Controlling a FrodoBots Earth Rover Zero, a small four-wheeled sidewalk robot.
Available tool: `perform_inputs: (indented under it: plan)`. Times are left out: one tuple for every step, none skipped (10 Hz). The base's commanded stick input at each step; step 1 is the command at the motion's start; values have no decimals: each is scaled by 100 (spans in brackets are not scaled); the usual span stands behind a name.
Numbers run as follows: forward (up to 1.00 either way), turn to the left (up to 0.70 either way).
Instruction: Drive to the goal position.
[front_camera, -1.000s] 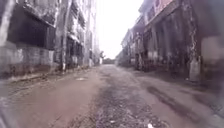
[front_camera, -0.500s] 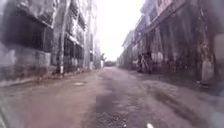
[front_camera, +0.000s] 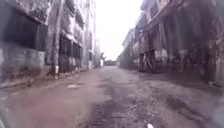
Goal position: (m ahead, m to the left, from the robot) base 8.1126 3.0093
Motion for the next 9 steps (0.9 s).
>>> perform_inputs:
  plan:
    - [85, 0]
    - [85, 0]
    - [85, 0]
    - [85, 0]
    - [85, 0]
    - [85, 0]
    - [85, 0]
    - [85, 0]
    - [85, 0]
